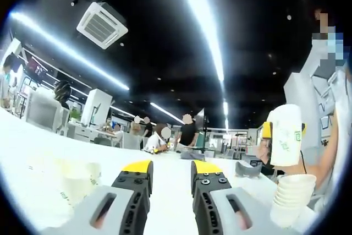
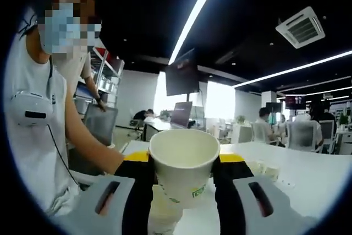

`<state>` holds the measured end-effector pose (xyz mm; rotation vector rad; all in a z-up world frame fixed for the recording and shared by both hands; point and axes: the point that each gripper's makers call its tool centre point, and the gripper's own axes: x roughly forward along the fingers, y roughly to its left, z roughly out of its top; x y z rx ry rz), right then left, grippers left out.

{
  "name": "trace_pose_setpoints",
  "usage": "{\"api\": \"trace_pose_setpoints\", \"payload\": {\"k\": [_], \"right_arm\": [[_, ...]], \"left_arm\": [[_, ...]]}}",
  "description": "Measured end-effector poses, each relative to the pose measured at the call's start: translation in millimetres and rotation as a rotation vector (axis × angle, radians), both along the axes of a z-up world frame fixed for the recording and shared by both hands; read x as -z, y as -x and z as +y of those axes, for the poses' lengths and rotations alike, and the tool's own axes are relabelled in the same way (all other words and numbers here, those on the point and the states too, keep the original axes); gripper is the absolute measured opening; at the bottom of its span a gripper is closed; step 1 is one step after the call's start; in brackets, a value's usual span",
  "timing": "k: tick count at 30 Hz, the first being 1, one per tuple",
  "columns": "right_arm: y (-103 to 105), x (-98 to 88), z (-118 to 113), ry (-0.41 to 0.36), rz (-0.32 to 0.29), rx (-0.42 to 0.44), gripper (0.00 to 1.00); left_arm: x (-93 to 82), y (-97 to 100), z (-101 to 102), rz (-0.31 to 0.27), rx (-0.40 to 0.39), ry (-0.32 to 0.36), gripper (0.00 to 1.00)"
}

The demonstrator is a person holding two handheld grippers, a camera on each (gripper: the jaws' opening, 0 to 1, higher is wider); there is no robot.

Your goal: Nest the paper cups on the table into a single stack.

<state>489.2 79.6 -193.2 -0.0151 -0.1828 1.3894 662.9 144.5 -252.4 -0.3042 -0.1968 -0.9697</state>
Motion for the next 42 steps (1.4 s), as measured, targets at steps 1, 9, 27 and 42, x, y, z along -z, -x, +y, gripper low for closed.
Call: {"api": "trace_pose_setpoints", "payload": {"k": [1, 9, 27, 42], "right_arm": [[3.3, 1.6, 1.8, 0.006, 0.001, -0.006, 0.45], [18.7, 18.6, 15.2, 0.054, 0.016, -0.043, 0.45], [14.9, 46.4, 19.6, 0.152, 0.006, 0.002, 0.53], [12.8, 42.9, 19.8, 0.111, 0.054, -0.017, 0.66]], "left_arm": [[0.0, 0.5, -0.3, -0.001, 0.0, -0.001, 0.29], [-1.2, 2.5, -0.1, -0.005, 0.0, 0.001, 0.29], [-0.4, 1.8, 0.0, -0.004, 0.0, 0.0, 0.29], [0.5, -0.9, 0.6, -0.001, -0.001, 0.0, 0.29]]}}
